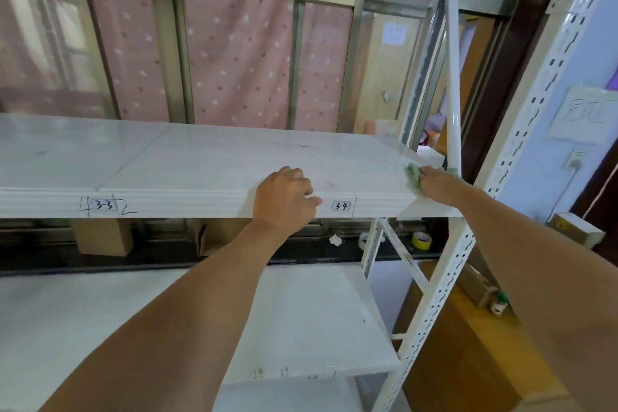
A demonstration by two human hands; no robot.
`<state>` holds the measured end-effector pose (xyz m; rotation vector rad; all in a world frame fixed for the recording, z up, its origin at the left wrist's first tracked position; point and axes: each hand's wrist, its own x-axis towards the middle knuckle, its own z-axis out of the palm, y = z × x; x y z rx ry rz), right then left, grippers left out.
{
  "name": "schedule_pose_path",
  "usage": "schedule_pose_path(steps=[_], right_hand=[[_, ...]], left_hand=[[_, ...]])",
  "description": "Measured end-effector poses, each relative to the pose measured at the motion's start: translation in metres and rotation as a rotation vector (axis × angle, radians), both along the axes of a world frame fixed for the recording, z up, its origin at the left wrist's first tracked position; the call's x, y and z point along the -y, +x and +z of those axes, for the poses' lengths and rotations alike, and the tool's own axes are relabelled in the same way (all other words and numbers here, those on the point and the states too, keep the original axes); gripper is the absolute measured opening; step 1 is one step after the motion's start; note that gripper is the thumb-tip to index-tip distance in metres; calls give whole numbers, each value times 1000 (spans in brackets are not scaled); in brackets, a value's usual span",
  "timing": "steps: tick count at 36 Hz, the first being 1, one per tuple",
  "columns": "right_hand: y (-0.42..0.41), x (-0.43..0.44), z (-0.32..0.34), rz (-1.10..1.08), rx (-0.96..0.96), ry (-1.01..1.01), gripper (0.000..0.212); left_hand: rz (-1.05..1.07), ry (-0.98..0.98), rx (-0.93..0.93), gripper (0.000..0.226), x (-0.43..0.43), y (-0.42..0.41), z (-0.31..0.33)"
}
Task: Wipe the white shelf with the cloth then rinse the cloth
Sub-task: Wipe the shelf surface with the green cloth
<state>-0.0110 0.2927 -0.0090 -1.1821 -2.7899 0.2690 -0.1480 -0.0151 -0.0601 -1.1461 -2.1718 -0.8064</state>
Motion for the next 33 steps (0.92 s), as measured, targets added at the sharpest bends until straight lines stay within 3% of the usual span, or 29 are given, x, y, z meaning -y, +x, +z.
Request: schedule_pose_path(steps=[10,14,23,28,33], right_hand=[[-43,-26,14,147,81,-4,86],[-57,6,22,340,34,-151,50],[-59,52,4,845,121,-97,52],[-39,35,9,796,84,-153,52],[-33,-27,17,493,75,-106,47]], left_hand=[[43,61,-55,26,-5,-2,-1],[62,44,-93,26,-6,0,0],[148,82,-147,24,-10,0,-9],[178,53,-101,24,-10,6,-5],[207,73,-89,24,-12,9,-8]])
